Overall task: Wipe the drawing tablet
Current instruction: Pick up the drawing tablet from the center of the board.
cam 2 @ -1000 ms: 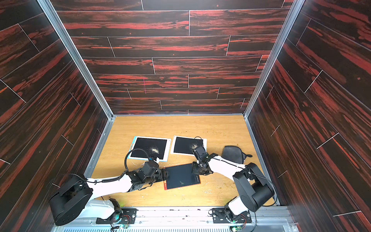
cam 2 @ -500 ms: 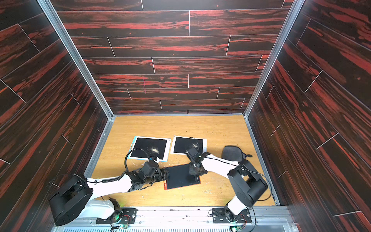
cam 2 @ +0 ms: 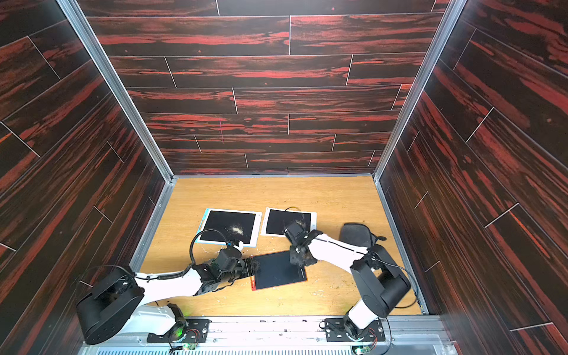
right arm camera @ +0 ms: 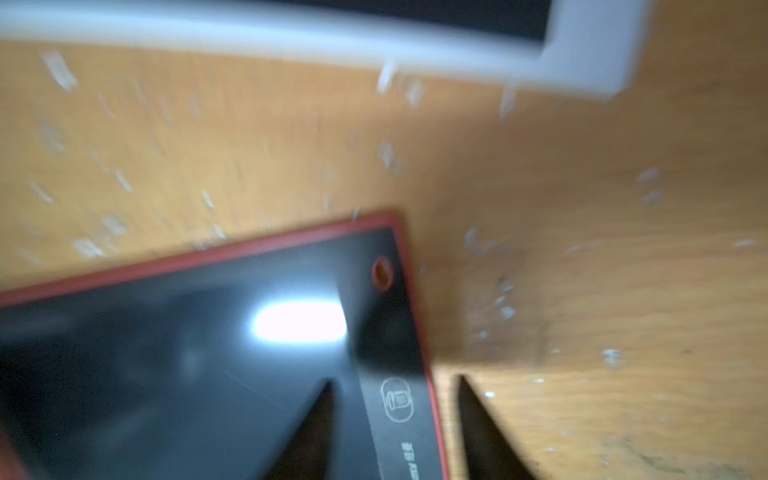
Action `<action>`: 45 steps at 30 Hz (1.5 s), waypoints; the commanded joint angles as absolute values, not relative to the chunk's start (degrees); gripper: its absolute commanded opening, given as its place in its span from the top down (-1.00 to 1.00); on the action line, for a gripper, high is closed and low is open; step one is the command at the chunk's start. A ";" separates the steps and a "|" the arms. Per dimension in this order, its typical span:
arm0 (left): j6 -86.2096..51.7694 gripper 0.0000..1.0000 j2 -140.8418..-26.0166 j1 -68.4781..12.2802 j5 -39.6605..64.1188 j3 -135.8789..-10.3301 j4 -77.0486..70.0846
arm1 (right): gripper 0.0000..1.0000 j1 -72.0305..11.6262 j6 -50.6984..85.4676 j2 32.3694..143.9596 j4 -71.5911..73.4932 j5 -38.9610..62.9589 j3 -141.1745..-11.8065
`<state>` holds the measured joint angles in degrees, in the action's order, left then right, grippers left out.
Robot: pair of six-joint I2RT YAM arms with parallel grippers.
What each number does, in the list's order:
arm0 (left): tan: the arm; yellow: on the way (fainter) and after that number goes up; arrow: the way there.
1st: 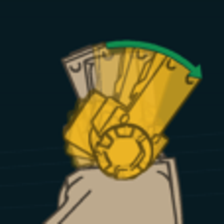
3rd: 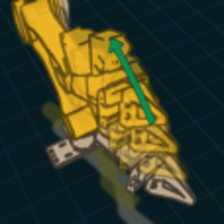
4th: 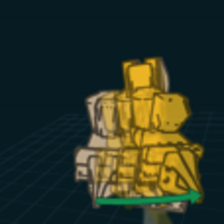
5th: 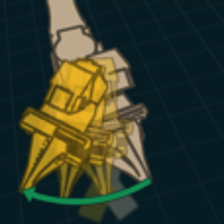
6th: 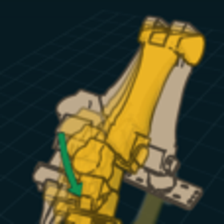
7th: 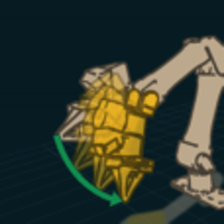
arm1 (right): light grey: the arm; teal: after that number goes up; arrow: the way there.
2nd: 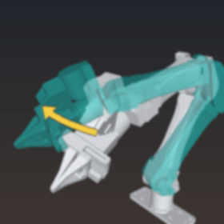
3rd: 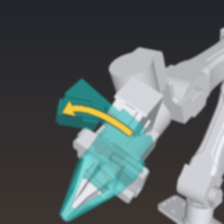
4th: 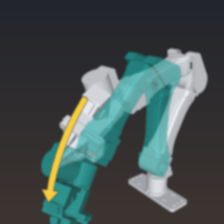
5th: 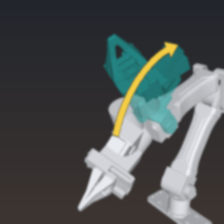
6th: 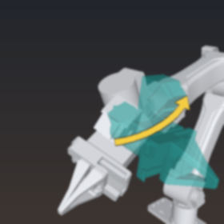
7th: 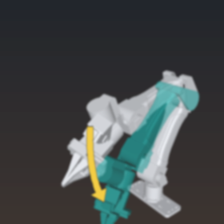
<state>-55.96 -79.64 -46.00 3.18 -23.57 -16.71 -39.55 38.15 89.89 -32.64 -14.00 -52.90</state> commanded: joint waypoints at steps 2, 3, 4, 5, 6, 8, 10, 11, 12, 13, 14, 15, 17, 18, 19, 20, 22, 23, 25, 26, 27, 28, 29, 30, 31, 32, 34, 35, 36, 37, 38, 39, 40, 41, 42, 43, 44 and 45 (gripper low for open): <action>-61.35 -0.27 -84.13 -45.88 8.57 -22.91 -25.20 | -0.24 -35.55 35.55 87.06 -32.88 -11.93 -54.54; -62.04 -0.26 -85.23 -45.82 9.32 -23.10 -26.52 | -0.24 -35.51 35.08 87.31 -32.59 -11.08 -54.29; -62.43 -0.25 -86.07 -45.80 9.77 -23.33 -27.23 | -0.24 -35.44 34.77 87.56 -32.17 -9.89 -53.87; -62.76 -0.25 -86.97 -45.88 10.12 -23.46 -27.78 | -0.25 -35.39 34.32 87.71 -31.16 -7.77 -53.03; -63.25 -0.24 -87.86 -45.82 10.45 -23.47 -28.62 | -0.25 -35.22 34.31 87.67 -29.94 -5.93 -51.87; -64.16 -0.24 -89.11 -45.83 10.94 -23.25 -30.47 | -0.26 -35.01 35.10 87.17 -28.48 -4.88 -49.63; -64.77 -0.24 -89.82 -45.80 11.23 -23.38 -31.20 | -0.27 -34.49 35.44 86.47 -28.00 -5.88 -47.64; -64.91 -0.23 -90.12 -45.88 11.22 -23.46 -31.20 | -0.27 -33.88 35.54 85.95 -27.72 -6.02 -46.60; -65.03 -0.23 -90.24 -45.87 11.09 -23.57 -31.12 | -0.27 -33.02 35.51 85.43 -27.33 -5.75 -45.48; -65.12 -0.23 -90.44 -45.83 10.99 -23.76 -30.95 | -0.27 -32.28 35.50 84.84 -26.76 -5.31 -44.55; -64.85 -0.23 -90.66 -45.86 10.75 -24.27 -30.24 | -0.27 -31.39 35.19 84.28 -26.25 -4.59 -43.69; -64.34 -0.23 -91.03 -45.88 10.65 -25.09 -29.28 | -0.27 -30.52 35.14 83.88 -25.94 -4.25 -43.14; -63.48 -0.23 -91.72 -45.81 10.82 -26.84 -27.30 | -0.27 -29.39 35.03 83.61 -26.35 -4.27 -42.98; -63.33 -0.22 -92.01 -45.84 10.94 -27.49 -26.90 | -0.26 -29.06 34.89 83.42 -26.58 -4.60 -42.98; -63.25 -0.22 -92.19 -45.88 10.99 -28.01 -26.56 | -0.27 -29.02 34.80 83.33 -26.86 -5.13 -42.98; -63.05 -0.22 -92.32 -45.82 10.84 -28.50 -26.02 | -0.27 -28.97 34.72 83.24 -27.06 -5.73 -42.91; -62.77 -0.21 -92.26 -45.88 10.58 -29.22 -24.63 | -0.26 -28.92 34.88 83.47 -27.57 -7.23 -42.54; -62.67 -0.21 -92.17 -45.88 10.57 -29.43 -24.16 | -0.27 -28.84 35.19 83.71 -27.94 -8.19 -42.30; -62.66 -0.21 -91.67 -45.88 10.32 -29.57 -23.20 | -0.26 -28.83 35.57 84.01 -27.56 -8.33 -41.32; -62.55 -0.21 -91.42 -45.87 10.09 -29.68 -22.57 | -0.27 -28.83 35.87 84.19 -27.11 -8.02 -40.60; -62.47 -0.21 -91.04 -45.87 9.90 -29.73 -21.81 | -0.26 -28.78 36.10 84.28 -26.39 -7.28 -39.91; -62.40 -0.21 -90.79 -45.87 9.78 -29.79 -21.22 | -0.26 -28.83 36.49 84.35 -25.75 -6.36 -39.15; -62.30 -0.21 -90.55 -45.88 9.76 -29.71 -20.93 | -0.26 -28.82 36.75 84.37 -24.77 -5.30 -38.26; -62.31 -0.21 -90.40 -45.86 9.93 -29.71 -20.76 | -0.27 -28.77 37.11 84.46 -23.83 -4.04 -37.32; -62.31 -0.21 -90.48 -45.86 10.05 -29.71 -20.74 | -0.26 -28.74 37.34 84.42 -22.62 -2.53 -36.50; -62.27 -0.21 -90.61 -45.88 10.29 -29.71 -20.79 | -0.26 -28.76 37.57 84.17 -20.61 -0.16 -35.38; -62.30 -0.21 -91.23 -45.88 10.80 -29.79 -21.31 | -0.26 -28.69 38.03 83.28 -16.36 5.60 -32.98; -62.31 -0.21 -91.53 -45.87 11.06 -29.79 -21.56 | -0.26 -28.55 38.46 82.45 -14.03 9.01 -31.71; -62.16 -0.20 -91.65 -45.90 11.24 -29.79 -21.50 | -0.26 -28.33 38.83 81.64 -12.22 11.74 -30.75; -61.79 -0.19 -91.62 -45.88 11.19 -29.79 -21.17 | -0.25 -27.99 39.26 80.58 -10.36 14.77 -29.72; -61.27 -0.19 -91.30 -45.83 10.84 -29.87 -20.26 | -0.25 -27.64 39.50 79.35 -8.95 17.32 -28.84; -60.79 -0.19 -90.90 -45.83 10.31 -29.88 -19.50 | -0.25 -27.39 39.61 78.08 -8.03 19.26 -28.24; -60.21 -0.19 -90.52 -45.78 9.70 -29.80 -18.56 | -0.25 -27.26 39.56 76.60 -6.82 22.49 -27.62; -59.50 -0.19 -90.12 -45.78 9.20 -29.87 -17.53 | -0.25 -27.09 39.62 75.22 -5.73 25.06 -27.05; -59.00 -0.19 -89.70 -45.74 8.78 -29.93 -16.51 | -0.25 -27.04 39.60 73.87 -4.73 27.64 -26.54; -58.23 -0.19 -89.29 -45.79 8.33 -30.05 -15.43 | -0.25 -26.77 39.86 72.47 -3.32 30.52 -25.97; -57.54 -0.19 -88.90 -45.79 7.95 -30.14 -14.28 | -0.24 -26.50 40.40 71.00 -2.02 33.40 -25.33; -57.11 -0.19 -88.55 -45.71 7.60 -30.15 -13.50 | -0.24 -26.14 41.16 69.56 -0.57 35.68 -24.70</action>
<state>-59.44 -88.49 -44.60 6.24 -29.89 -20.51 -24.73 38.35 72.07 -7.25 13.39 -26.13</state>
